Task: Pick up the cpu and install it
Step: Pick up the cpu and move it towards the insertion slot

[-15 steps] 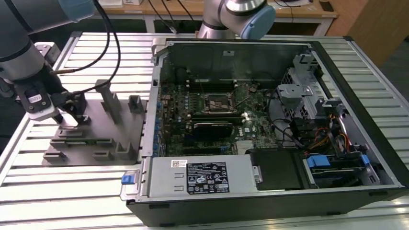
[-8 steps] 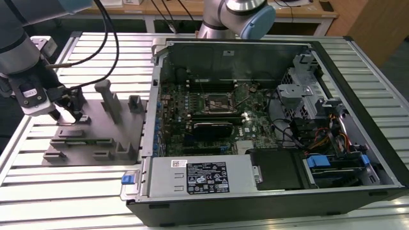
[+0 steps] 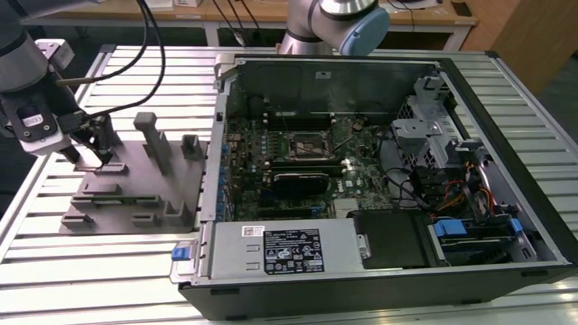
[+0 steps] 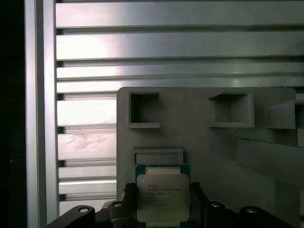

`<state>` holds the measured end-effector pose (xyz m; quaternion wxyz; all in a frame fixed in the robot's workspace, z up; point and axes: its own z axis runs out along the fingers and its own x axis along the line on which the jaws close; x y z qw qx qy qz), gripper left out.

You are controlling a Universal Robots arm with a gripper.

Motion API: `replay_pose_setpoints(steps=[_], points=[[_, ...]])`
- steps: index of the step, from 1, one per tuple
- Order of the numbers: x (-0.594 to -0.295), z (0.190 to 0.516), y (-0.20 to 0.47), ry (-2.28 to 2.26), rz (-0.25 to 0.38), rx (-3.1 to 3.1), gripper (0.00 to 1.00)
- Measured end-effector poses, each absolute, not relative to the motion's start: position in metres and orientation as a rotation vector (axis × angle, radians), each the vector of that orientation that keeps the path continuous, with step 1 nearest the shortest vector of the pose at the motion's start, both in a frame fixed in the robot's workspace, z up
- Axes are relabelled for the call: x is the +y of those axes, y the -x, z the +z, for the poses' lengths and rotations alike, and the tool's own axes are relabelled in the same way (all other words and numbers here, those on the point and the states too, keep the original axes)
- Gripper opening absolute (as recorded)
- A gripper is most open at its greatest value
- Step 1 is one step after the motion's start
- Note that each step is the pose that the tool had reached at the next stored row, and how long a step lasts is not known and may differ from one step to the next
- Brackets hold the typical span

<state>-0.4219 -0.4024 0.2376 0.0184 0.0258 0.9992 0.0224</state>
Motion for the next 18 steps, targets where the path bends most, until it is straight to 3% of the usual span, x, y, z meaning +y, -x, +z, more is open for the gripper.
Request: replay_pose_setpoints(steps=[18], points=[[-0.402, 0.286, 0.422, -0.08, 0.07, 3.102, 0.54]])
